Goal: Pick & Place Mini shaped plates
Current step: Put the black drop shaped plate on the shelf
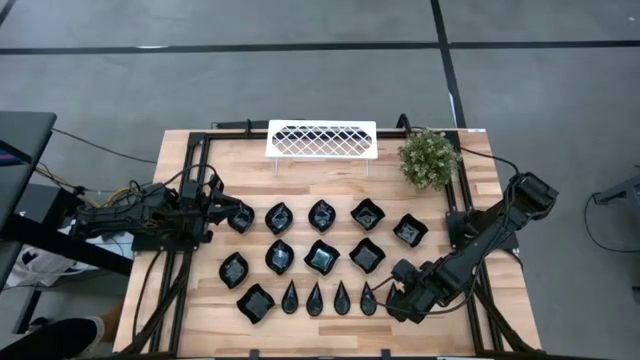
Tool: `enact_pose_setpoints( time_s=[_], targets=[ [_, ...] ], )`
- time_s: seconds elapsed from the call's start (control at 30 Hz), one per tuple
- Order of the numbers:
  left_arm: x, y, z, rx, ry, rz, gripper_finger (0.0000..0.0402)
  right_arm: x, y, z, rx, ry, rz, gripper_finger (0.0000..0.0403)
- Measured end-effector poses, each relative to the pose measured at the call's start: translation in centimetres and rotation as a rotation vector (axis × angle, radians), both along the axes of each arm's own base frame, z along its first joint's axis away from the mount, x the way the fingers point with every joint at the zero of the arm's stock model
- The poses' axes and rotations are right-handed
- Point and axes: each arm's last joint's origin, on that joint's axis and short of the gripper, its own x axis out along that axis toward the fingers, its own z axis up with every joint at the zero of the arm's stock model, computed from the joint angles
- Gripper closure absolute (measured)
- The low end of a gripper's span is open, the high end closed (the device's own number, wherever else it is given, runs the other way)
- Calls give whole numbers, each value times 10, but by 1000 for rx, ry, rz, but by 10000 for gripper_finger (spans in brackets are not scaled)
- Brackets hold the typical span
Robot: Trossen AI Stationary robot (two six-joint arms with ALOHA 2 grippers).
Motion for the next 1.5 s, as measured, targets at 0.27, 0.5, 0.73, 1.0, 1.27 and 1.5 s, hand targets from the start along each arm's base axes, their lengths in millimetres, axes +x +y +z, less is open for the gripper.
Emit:
enact_pose_setpoints(
  time_s=[0.27,0.5,0.73,1.0,1.27,1.5],
  targets=[
    [0,0,0,0,0,0,320,0,-9,-10,-28,-3,-30,219],
    [0,0,0,0,0,0,320,4,-8,-13,-30,-8,-24,218],
    [0,0,0,0,0,0,320,12,3,-30,-5,-5,-8,222],
    [0,0,0,0,0,0,320,13,4,-32,-5,0,-13,234],
    [0,0,0,0,0,0,320,11,4,-33,-14,17,-10,268],
    [0,0,0,0,0,1,320,10,3,-34,-19,28,-9,318]
  ],
)
